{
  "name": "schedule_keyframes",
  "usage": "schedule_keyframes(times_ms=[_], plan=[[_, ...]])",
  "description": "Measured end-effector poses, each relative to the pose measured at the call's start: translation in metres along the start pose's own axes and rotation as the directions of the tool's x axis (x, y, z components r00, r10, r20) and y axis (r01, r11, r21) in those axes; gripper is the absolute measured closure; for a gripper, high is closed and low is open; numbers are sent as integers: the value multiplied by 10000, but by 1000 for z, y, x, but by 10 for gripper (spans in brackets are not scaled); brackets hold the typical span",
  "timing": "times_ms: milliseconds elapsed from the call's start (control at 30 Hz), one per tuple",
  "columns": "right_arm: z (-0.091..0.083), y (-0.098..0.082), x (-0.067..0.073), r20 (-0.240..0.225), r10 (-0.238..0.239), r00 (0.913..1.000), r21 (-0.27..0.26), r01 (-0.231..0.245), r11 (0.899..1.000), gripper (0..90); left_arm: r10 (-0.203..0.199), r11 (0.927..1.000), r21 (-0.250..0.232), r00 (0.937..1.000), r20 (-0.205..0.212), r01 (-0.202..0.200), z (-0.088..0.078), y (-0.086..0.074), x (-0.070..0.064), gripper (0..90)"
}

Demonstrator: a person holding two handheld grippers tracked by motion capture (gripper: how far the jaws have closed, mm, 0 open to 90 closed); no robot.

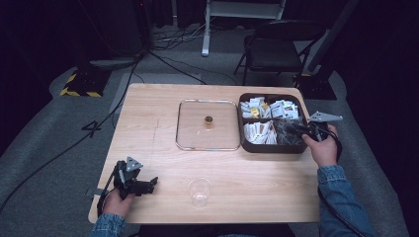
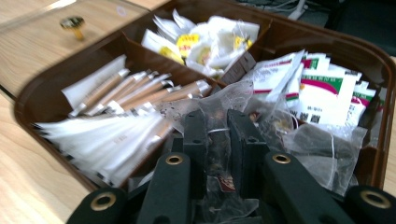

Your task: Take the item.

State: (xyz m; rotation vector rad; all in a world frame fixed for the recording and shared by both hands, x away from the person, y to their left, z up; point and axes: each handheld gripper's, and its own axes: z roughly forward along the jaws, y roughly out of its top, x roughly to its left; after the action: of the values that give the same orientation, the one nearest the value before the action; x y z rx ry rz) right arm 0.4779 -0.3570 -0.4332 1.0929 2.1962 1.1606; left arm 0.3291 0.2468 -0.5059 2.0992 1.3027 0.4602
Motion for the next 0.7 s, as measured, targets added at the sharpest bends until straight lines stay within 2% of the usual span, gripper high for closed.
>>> schedule_keyframes(times_ms=[333, 700], plan=[[-21, 16, 16, -274, 375, 9989, -528, -389, 9978, 787, -2, 10000, -1, 10000, -1, 2, 0, 0, 0, 0], [-42, 37, 42, -787, 124, 9968, -821, -188, 9964, 788, 9, 10000, 7, 10000, 2, -9, 0, 0, 0, 0]])
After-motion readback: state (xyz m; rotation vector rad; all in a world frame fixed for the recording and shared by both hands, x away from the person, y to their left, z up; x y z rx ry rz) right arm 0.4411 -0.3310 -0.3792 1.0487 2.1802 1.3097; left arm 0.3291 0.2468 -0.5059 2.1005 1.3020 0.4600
